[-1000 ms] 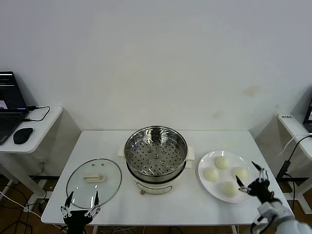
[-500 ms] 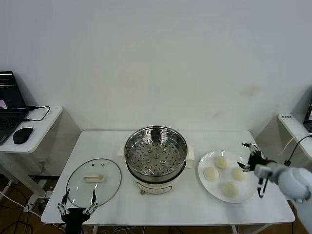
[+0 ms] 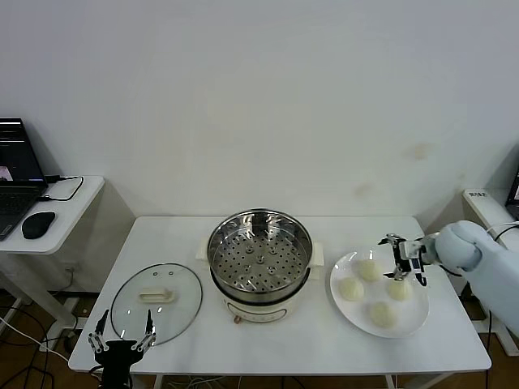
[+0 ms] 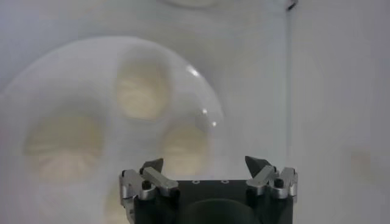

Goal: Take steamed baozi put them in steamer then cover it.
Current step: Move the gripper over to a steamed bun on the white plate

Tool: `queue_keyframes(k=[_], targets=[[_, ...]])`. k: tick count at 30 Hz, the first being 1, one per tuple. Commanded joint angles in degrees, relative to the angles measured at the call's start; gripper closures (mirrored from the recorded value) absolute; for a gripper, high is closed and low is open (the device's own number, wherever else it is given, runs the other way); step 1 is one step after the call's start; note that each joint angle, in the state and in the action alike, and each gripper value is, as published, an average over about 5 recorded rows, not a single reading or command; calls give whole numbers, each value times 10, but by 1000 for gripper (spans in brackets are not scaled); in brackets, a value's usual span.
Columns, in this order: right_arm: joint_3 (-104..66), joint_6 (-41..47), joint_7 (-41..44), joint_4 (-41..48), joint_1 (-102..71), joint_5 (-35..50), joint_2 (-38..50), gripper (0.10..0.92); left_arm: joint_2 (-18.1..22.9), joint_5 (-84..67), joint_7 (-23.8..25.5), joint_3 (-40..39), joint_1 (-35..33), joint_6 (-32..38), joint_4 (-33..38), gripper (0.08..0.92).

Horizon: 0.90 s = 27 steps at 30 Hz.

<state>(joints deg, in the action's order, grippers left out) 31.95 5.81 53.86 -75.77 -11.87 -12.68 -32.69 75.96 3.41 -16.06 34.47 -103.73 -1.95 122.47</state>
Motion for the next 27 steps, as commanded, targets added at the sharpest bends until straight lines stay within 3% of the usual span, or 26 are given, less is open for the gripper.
queue_keyframes(k=[1,13,27], targets=[[127,-3,34,85,109,14,-44,203,-6,-4,2,12,8,-6,-3,177],[125,8,19,147,106,-7,-123,203,-8,-6,5,22,15,-7,-11,177],[123,14,27,152,88,-28,-120,248,-9,-7,8,24,18,-7,-17,177]])
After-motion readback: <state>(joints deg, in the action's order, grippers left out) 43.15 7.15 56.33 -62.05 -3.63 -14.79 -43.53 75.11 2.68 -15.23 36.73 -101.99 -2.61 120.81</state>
